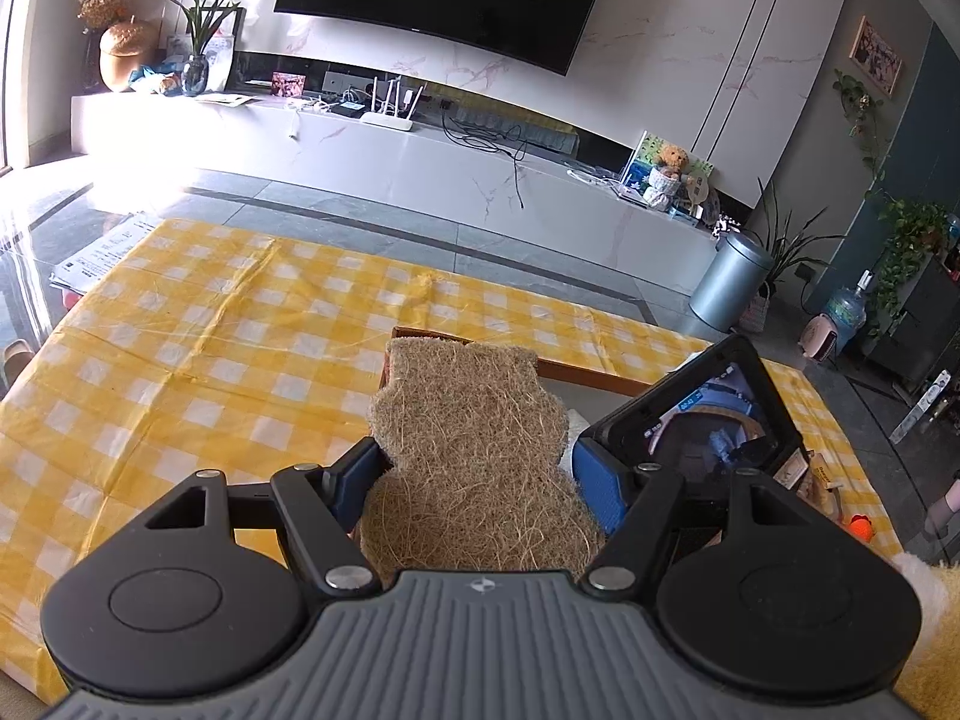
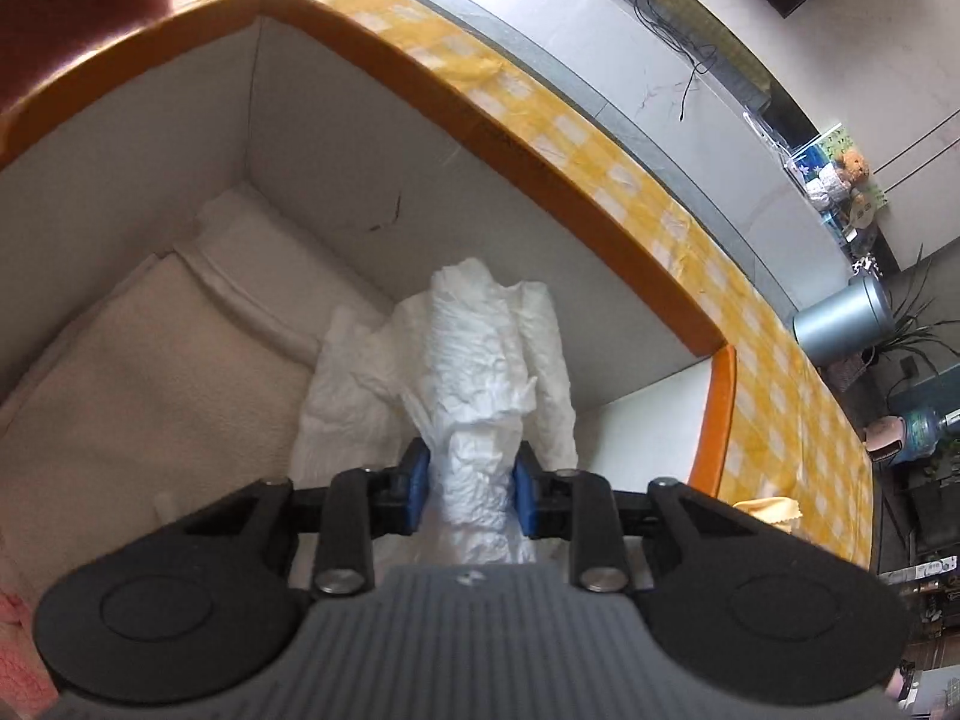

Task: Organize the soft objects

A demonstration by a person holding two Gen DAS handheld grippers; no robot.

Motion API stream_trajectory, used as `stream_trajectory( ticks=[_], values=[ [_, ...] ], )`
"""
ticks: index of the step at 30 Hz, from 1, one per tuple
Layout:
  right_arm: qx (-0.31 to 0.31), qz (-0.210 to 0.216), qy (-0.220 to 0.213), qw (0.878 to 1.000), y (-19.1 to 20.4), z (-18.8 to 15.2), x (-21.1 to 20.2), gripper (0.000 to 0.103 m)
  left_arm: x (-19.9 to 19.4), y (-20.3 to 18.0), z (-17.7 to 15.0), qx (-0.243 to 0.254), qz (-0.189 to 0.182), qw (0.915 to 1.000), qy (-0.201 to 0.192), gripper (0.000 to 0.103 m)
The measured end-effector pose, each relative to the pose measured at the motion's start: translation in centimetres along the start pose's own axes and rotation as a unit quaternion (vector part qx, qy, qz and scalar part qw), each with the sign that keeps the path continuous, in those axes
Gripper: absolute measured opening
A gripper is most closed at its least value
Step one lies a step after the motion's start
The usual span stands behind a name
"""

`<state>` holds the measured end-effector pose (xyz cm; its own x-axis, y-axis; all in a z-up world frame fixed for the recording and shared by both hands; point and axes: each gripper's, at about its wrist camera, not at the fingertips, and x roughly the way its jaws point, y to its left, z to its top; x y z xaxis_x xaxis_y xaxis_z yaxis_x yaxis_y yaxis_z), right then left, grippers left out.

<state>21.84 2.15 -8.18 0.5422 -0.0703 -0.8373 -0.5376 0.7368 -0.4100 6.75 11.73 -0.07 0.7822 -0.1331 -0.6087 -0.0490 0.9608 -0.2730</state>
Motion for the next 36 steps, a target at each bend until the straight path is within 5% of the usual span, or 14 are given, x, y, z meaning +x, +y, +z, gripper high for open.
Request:
stream_trajectory(
  ticks=[1, 3, 6, 9, 13, 19, 26, 32, 36],
  values=[
    [-0.003, 0.001, -0.008, 1.0, 0.0, 0.0, -0.5, 0.039, 0.0, -0.3, 0.0, 0.008, 0.008, 0.9999, -0.003, 0.08],
    [-0.007, -0.013, -0.046, 0.999, -0.3, -0.3, -2.1, 0.067, -0.2, -0.7, -0.2, 0.016, 0.013, 0.9998, -0.009, 0.08],
    [-0.015, -0.046, -0.103, 0.994, -1.6, -1.0, -4.4, 0.085, -0.5, -0.3, 0.1, -0.007, -0.015, 0.9998, -0.01, 0.08],
    [-0.002, -0.061, -0.131, 0.989, -3.2, -1.8, -6.3, 0.088, -0.4, -0.1, 0.2, -0.024, -0.048, 0.9985, -0.006, 0.081],
    [0.037, -0.044, -0.185, 0.981, -5.8, -4.0, -8.8, 0.095, 0.4, -0.8, -0.2, -0.016, -0.026, 0.9995, 0.0, 0.08],
    [0.188, 0.012, -0.306, 0.933, -10.0, -8.7, -12.1, 0.1, 3.1, -1.7, -0.6, 0.009, 0.006, 0.9997, 0.023, 0.081],
    [0.222, 0.041, -0.331, 0.916, -9.9, -11.5, -11.5, 0.1, 7.9, -3.6, -1.3, 0.079, 0.044, 0.995, 0.042, 0.081],
    [0.265, 0.087, -0.342, 0.897, -11.3, -12.4, -11.0, 0.1, 9.2, -3.0, -1.9, 0.078, 0.065, 0.9937, 0.047, 0.082],
    [0.295, 0.104, -0.337, 0.888, -11.7, -12.6, -10.8, 0.1, 8.6, -2.6, -1.8, 0.052, 0.045, 0.9971, 0.031, 0.091]
  ],
)
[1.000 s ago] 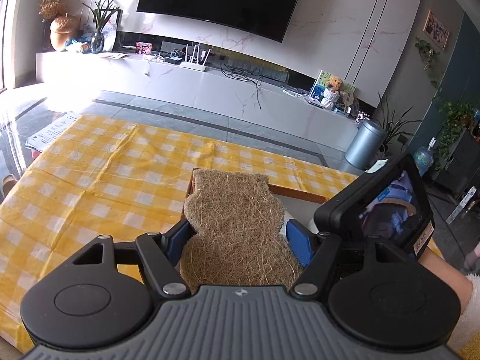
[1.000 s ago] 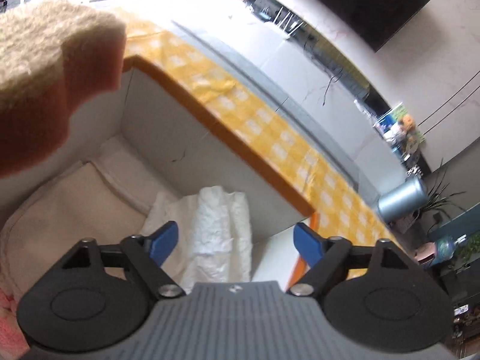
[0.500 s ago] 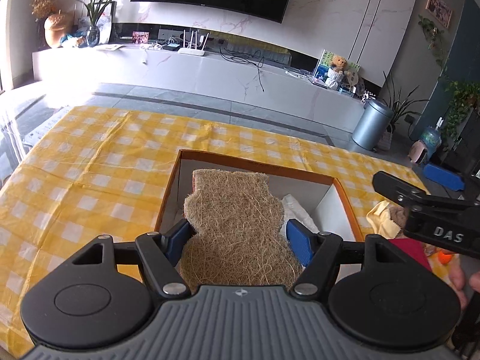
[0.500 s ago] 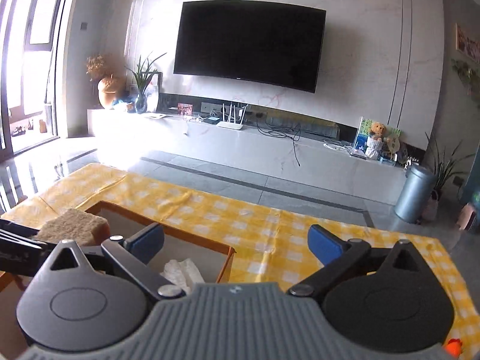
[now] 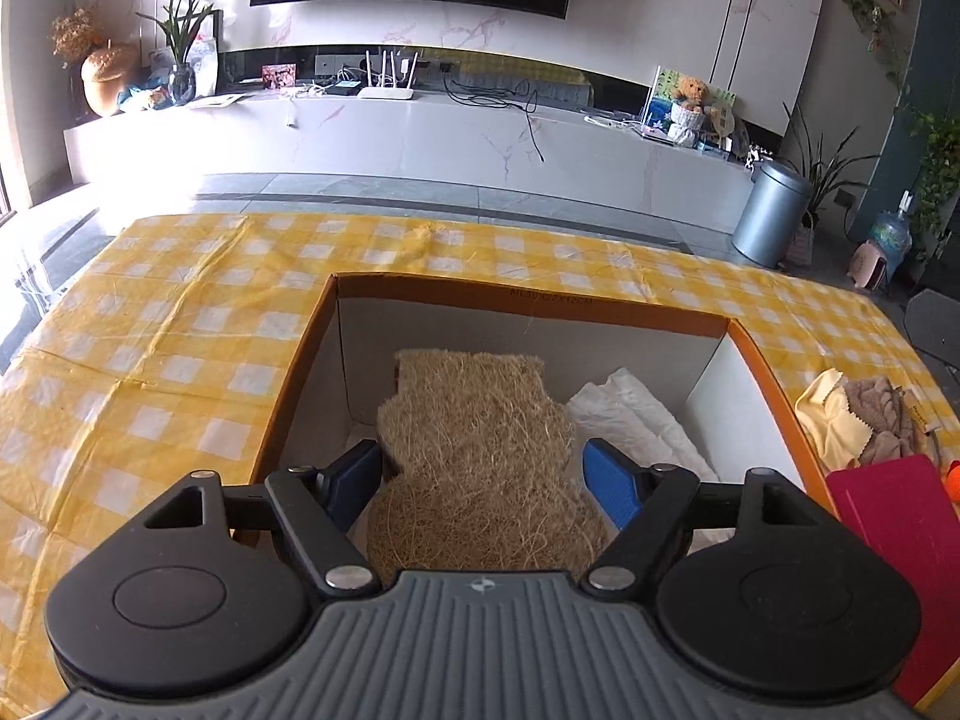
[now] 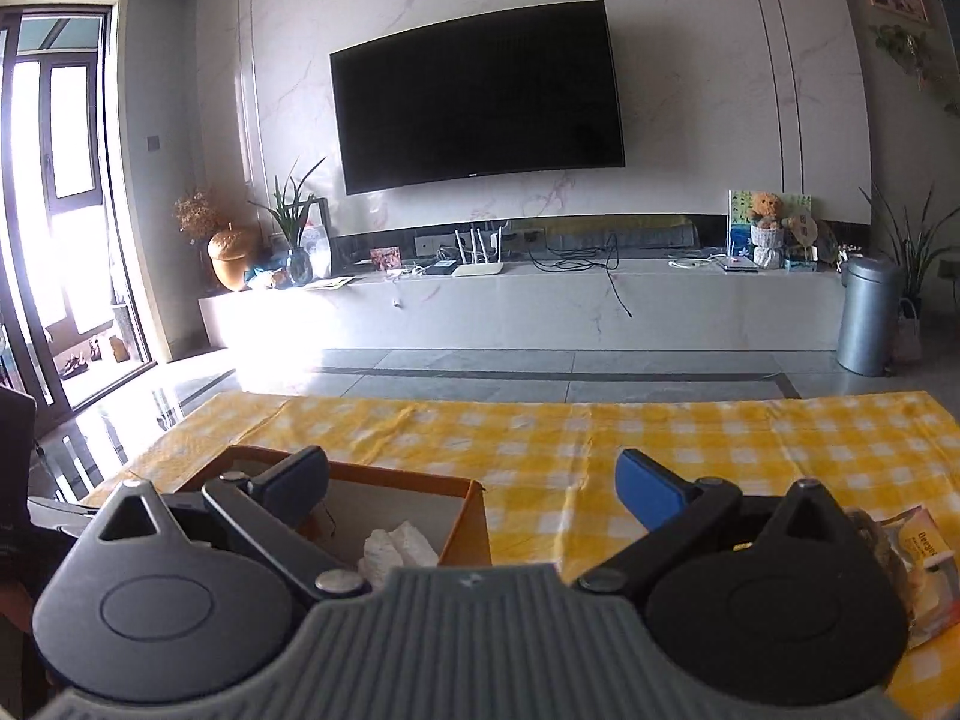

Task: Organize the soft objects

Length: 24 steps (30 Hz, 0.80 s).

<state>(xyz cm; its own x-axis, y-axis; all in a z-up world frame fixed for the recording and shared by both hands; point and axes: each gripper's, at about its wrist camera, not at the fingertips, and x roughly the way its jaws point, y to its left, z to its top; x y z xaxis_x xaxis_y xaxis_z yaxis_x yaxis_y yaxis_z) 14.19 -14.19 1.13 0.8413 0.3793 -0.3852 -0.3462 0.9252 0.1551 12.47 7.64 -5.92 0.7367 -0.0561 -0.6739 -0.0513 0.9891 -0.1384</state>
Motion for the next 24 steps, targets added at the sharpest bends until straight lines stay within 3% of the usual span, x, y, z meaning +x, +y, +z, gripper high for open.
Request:
stream_trajectory(
  ticks=[7, 18, 24],
  values=[
    [0.028, -0.01, 0.033, 0.999, -0.3, -0.6, 0.5, 0.1, -0.9, 0.1, 0.1, -0.019, 0.026, 0.9995, 0.006, 0.092],
    [0.009, 0.005, 0.037, 0.999, 0.2, -0.7, -0.4, 0.1, -3.2, -1.8, 0.4, 0.03, 0.003, 0.9994, -0.02, 0.092],
    [-0.008, -0.003, 0.02, 1.0, 0.1, 0.2, -2.1, 0.1, -4.2, -2.4, 0.7, 0.025, -0.042, 0.9986, -0.02, 0.091]
  ],
)
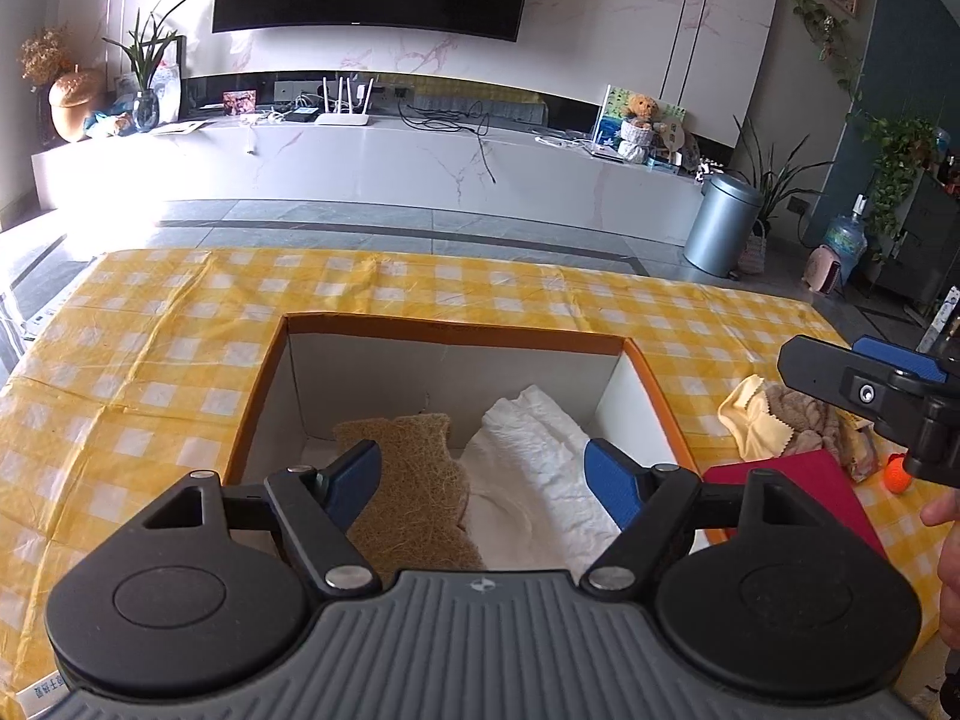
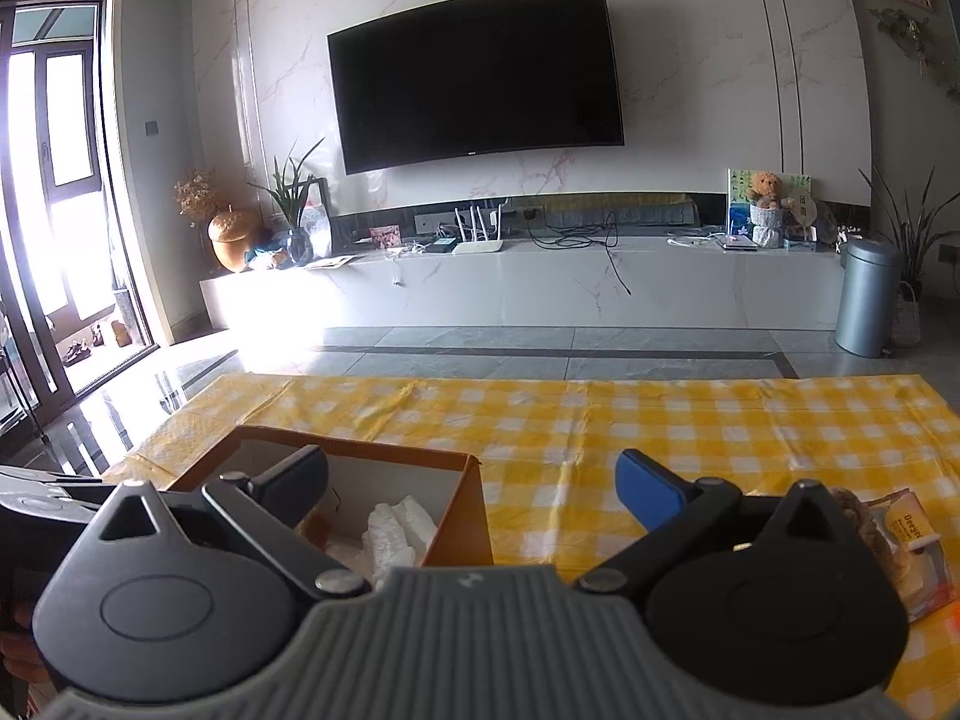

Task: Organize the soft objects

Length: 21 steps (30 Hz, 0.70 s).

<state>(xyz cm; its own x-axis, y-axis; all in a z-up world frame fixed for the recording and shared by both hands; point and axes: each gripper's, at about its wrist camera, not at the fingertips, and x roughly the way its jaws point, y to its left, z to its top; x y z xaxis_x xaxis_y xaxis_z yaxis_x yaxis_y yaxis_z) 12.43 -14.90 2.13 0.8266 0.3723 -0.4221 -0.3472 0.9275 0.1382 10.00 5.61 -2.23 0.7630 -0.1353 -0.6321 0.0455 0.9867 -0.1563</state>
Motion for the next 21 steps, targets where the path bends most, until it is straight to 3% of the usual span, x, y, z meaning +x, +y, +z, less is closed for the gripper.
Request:
stream_trajectory(
  ticks=[4, 8, 11, 16, 21],
  values=[
    [-0.03, -0.033, -0.019, 0.999, -1.2, 1.2, -2.7, 0.1, -0.7, -1.0, -0.1, 0.018, -0.012, 0.9997, -0.009, 0.091],
    [-0.054, -0.104, -0.031, 0.993, -3.7, 2.5, -6.0, 0.1, -1.1, -2.1, -0.3, 0.031, -0.017, 0.9992, -0.016, 0.091],
    [-0.066, -0.134, -0.035, 0.988, -5.6, 2.4, -8.2, 0.1, -1.4, -3.3, -0.5, 0.044, -0.019, 0.9988, -0.012, 0.09],
    [-0.087, -0.169, -0.014, 0.982, -8.2, 1.5, -9.4, 0.1, -2.6, -6.9, -1.1, 0.097, -0.029, 0.9945, -0.029, 0.088],
    [-0.065, -0.197, 0.0, 0.978, -11.7, 1.0, -10.2, 0.1, -2.7, -10.7, -1.3, 0.119, -0.055, 0.9913, -0.015, 0.088]
  ],
)
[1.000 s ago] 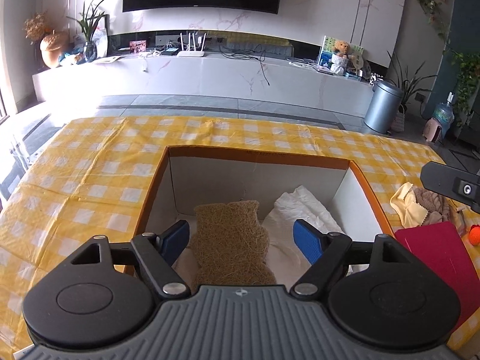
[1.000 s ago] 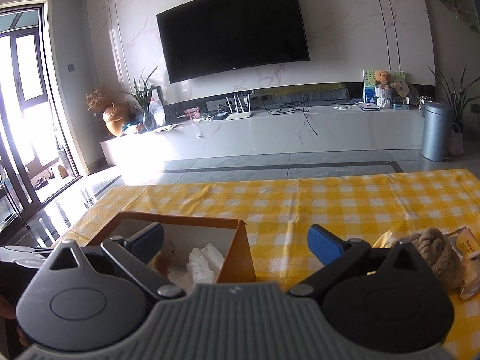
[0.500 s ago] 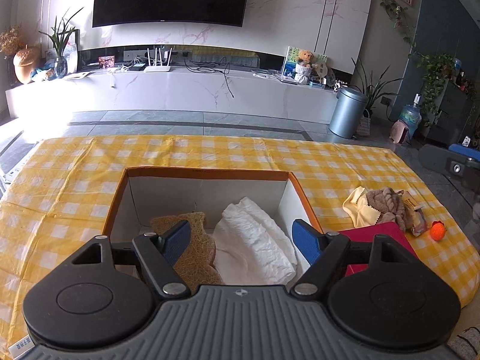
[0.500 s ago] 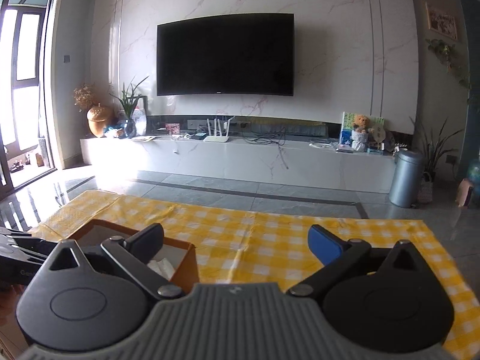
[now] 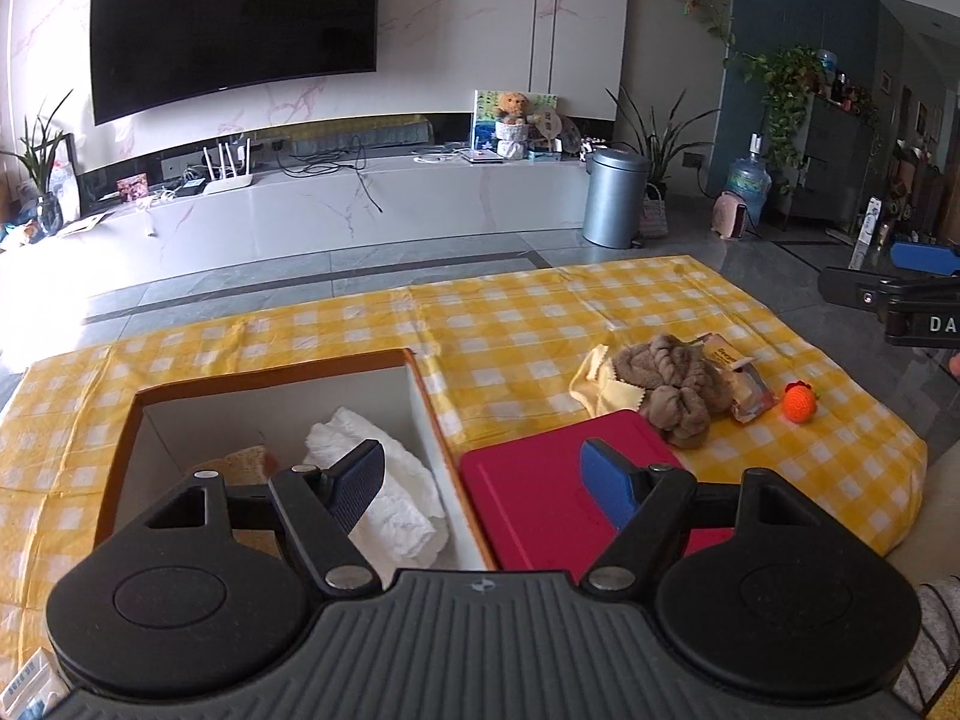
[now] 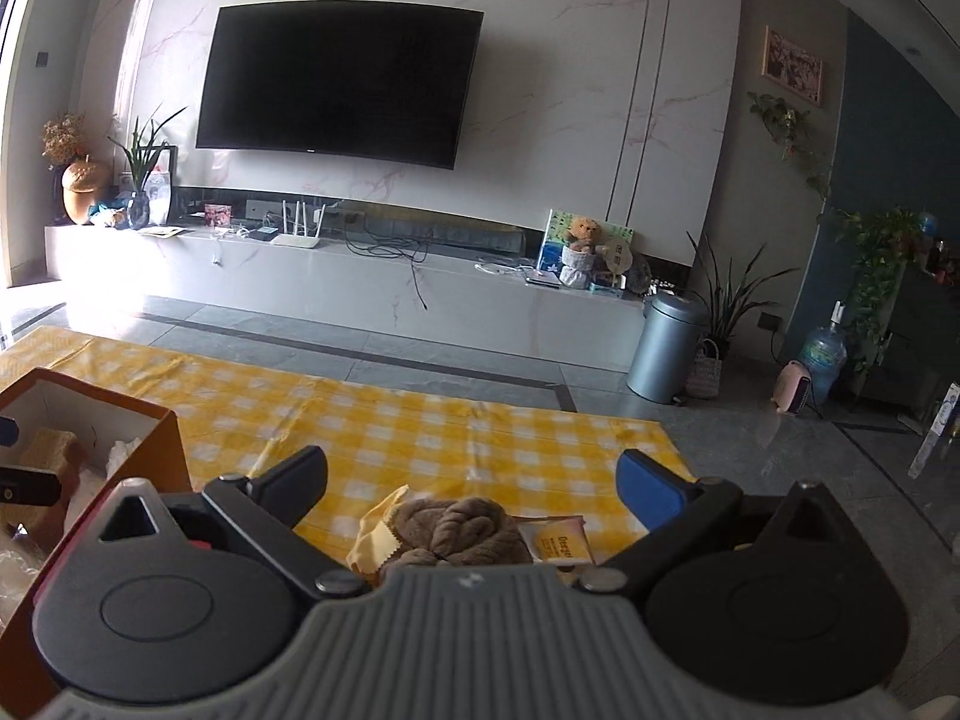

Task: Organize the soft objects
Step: 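Move the right tool to the orange crocheted ball and close on it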

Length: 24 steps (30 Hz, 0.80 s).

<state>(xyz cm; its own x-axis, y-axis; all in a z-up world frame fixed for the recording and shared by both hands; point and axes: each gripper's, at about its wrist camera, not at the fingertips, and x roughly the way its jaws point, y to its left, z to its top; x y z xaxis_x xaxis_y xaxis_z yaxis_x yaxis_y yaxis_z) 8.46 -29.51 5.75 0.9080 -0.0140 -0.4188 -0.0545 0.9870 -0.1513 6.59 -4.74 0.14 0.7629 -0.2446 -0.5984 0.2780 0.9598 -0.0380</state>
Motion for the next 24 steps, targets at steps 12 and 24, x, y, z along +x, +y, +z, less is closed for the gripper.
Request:
stream_trajectory(
  ticks=[12, 24],
  values=[
    [0.097, -0.117, 0.178, 0.972, -8.5, -6.9, 7.5, 0.1, 3.8, -7.7, 2.1, 0.047, -0.018, 0.9964, 0.068, 0.088],
    [0.211, -0.135, 0.183, 0.951, -12.8, -11.8, 14.8, 0.1, 10.2, -12.0, 3.3, 0.066, -0.009, 0.9892, 0.131, 0.088]
  ],
)
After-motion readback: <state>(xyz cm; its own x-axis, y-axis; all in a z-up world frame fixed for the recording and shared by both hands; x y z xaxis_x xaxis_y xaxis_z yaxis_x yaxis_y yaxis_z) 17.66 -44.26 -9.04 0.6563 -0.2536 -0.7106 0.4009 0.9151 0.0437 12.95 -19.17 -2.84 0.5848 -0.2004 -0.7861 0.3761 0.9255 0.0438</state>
